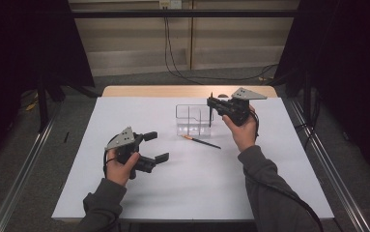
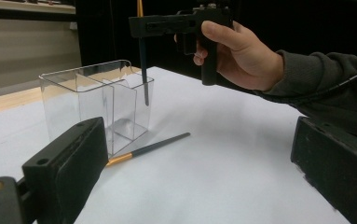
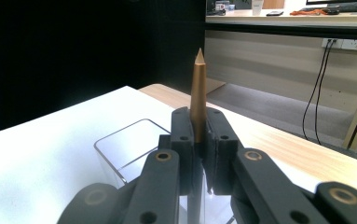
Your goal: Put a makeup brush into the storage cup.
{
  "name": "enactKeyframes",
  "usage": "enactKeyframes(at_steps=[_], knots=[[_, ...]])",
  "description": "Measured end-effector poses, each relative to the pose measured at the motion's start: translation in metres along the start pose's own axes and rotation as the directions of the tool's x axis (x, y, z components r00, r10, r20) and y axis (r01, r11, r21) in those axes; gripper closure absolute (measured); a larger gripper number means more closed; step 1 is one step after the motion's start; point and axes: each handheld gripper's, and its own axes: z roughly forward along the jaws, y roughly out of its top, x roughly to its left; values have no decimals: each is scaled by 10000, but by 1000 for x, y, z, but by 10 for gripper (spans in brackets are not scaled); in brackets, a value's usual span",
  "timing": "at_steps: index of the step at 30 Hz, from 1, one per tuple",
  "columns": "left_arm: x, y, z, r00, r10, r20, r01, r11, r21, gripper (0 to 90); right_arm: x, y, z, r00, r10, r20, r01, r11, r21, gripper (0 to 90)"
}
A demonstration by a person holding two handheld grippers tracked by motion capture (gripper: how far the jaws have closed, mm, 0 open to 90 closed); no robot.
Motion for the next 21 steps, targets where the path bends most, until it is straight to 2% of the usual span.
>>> enactKeyframes(at_steps=[21], knots=[[1, 0, 0, 10000, 74, 11, -74, 10000, 58, 37, -1, -8, 0, 10000, 19, -1, -19, 9999, 166, 832]])
